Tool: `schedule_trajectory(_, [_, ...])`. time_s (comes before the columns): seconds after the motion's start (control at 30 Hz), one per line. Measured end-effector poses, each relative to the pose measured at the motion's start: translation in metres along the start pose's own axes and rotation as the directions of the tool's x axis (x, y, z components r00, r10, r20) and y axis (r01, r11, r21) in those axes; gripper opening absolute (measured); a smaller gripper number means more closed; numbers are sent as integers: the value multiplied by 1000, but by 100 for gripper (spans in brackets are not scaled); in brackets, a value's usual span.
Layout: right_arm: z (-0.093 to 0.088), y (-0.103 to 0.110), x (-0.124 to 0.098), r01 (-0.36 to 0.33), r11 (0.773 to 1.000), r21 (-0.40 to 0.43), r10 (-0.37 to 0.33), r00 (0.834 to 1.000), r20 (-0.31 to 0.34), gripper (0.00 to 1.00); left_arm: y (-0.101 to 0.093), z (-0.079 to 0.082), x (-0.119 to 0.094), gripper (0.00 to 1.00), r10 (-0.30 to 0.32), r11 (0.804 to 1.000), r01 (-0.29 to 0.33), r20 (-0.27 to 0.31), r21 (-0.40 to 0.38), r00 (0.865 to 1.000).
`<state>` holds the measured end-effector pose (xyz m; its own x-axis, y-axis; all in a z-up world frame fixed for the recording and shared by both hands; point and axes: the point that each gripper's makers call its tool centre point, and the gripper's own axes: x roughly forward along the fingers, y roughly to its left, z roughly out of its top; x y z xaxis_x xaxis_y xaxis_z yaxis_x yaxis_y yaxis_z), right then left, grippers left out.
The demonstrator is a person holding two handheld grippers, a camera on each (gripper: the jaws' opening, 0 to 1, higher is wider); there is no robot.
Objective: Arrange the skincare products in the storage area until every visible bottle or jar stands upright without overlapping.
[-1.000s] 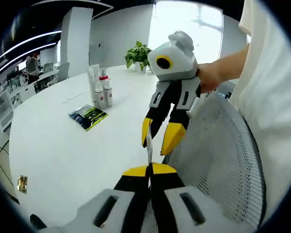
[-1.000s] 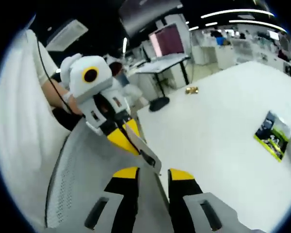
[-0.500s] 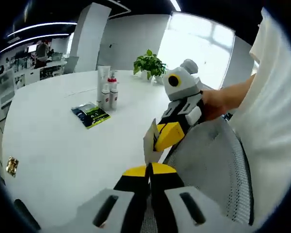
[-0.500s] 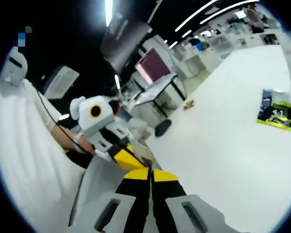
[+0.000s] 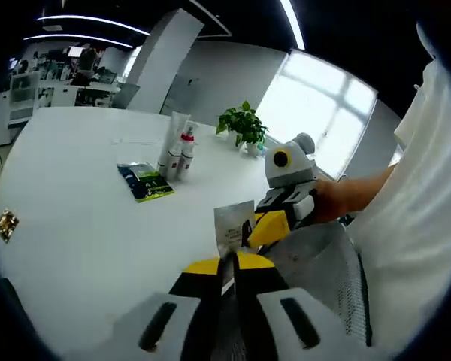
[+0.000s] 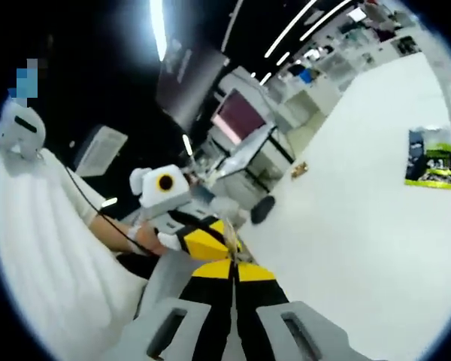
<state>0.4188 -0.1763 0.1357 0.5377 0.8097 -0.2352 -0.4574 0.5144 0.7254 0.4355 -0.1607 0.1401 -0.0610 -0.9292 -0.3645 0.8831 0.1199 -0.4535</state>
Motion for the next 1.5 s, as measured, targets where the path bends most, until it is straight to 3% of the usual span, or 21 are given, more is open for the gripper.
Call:
schedule_trajectory(0.13, [-7,0,-1,4,1000,-5,-4,1000,-25,0,5,6,-3,2,2,999,0,39,-45,999])
schedule_trajectory(0.23, [-10,1,-1,4,1000,-5,-5,999,-33,0,6,-3,-1,0,-8,996,8,2,-91,1000])
schedule_trajectory(0.4, [-10,0,-1,12,999,38,-11,999,-30,0,7,0,-2,0,-10,994,11,17,-110,1000])
schedule_trajectory(0.57, [-11,-3,2,52,999,-11,-52,997,-48,1,9,-2,-3,0,-11,989,11,4,-145,1000])
schedule_trajectory(0.7, [-9,-8,-2,91,995,-33,-92,995,-37,9,15,-1,-3,0,-7,974,10,15,-225,1000])
schedule_trajectory(0.9, [-6,-17,-21,208,960,-186,-220,975,-42,21,28,4,-5,0,-9,913,31,58,-408,998])
schedule_trajectory(0.93, [-6,-14,-22,202,957,-210,-214,976,-35,21,30,5,-5,0,-11,904,36,61,-426,998])
schedule_trajectory(1.03, [-6,-18,-32,246,919,-309,-269,963,-33,19,36,6,-5,0,-16,891,42,62,-452,998])
schedule_trajectory(1.2, [-12,-27,-43,328,882,-339,-365,930,-49,43,42,9,0,0,-28,877,48,47,-477,998])
schedule_trajectory(1.27, [-13,-34,-50,373,843,-386,-421,906,-44,45,44,13,1,0,-37,878,53,42,-476,998])
schedule_trajectory(1.37, [-21,-49,-59,428,758,-493,-519,853,-57,47,51,20,2,0,-45,875,57,37,-480,998])
schedule_trajectory(1.4, [-24,-54,-62,446,714,-539,-557,829,-53,46,54,23,2,0,-42,875,55,39,-481,998])
schedule_trajectory(1.43, [-26,-56,-61,448,693,-565,-569,821,-48,46,57,26,2,0,-38,874,53,41,-483,998])
schedule_trajectory(1.47, [-28,-58,-61,446,640,-625,-597,801,-41,45,59,28,2,0,-34,873,50,43,-484,999])
schedule_trajectory(1.5, [-30,-59,-60,432,608,-666,-610,791,-43,43,62,31,2,0,-29,871,47,45,-488,999])
